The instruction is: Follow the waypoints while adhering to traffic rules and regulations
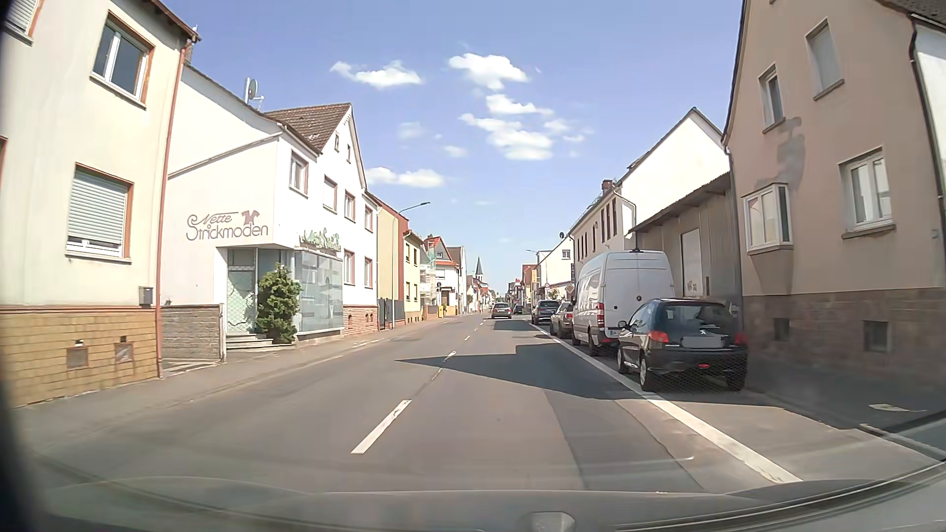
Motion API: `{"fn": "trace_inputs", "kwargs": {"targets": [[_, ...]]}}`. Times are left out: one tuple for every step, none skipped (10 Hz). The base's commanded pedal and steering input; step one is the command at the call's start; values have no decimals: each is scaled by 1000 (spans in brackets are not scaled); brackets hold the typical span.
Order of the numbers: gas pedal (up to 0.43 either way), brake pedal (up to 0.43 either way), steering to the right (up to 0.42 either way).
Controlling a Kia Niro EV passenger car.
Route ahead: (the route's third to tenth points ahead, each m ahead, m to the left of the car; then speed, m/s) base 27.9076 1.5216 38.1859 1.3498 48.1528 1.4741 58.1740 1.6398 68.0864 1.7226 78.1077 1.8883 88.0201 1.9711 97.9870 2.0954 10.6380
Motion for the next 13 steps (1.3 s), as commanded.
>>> {"fn": "trace_inputs", "kwargs": {"targets": [[39, 30, 1], [39, 30, 1], [39, 30, 1], [39, 30, 2], [39, 30, 2], [39, 30, 1], [39, 30, 1], [39, 30, 1], [39, 30, 0], [39, 30, 0], [39, 30, -1], [39, 30, -1], [39, 30, -1]]}}
